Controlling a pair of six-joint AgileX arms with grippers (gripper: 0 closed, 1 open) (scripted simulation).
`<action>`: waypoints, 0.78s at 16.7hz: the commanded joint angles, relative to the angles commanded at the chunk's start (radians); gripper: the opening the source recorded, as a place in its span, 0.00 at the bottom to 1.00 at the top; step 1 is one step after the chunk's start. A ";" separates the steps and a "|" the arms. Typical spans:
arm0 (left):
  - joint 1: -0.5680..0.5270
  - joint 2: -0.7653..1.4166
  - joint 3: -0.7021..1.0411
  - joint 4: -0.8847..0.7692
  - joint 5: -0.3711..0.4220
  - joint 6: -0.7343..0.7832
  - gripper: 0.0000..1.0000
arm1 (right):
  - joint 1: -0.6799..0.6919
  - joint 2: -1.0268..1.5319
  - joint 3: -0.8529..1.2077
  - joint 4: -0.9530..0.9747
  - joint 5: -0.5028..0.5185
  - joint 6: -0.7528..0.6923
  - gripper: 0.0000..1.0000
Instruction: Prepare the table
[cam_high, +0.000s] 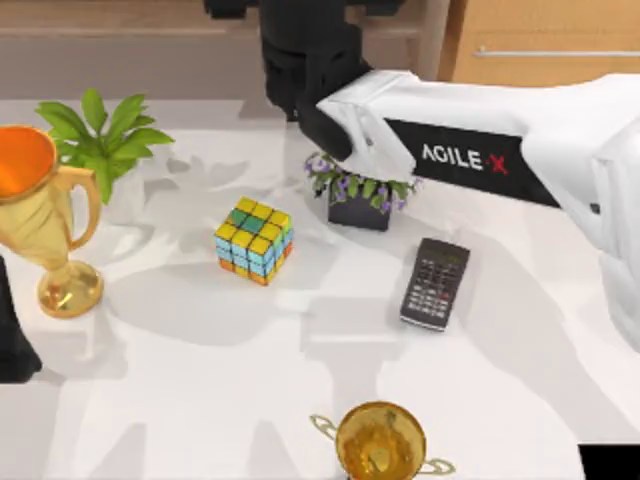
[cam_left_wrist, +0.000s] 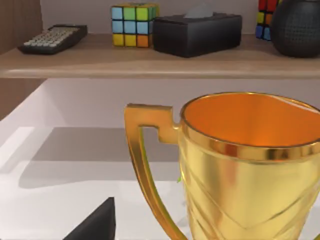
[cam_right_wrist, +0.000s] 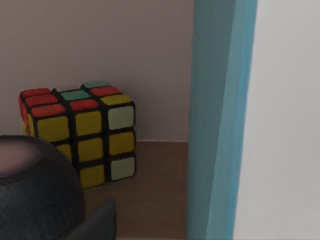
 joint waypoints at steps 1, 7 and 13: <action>0.000 0.000 0.000 0.000 0.000 0.000 1.00 | 0.000 0.000 0.000 0.000 0.000 0.000 0.85; 0.000 0.000 0.000 0.000 0.000 0.000 1.00 | 0.000 0.000 0.000 0.000 0.000 0.000 0.40; 0.000 0.000 0.000 0.000 0.000 0.000 1.00 | 0.000 0.000 0.000 0.000 0.000 0.000 0.00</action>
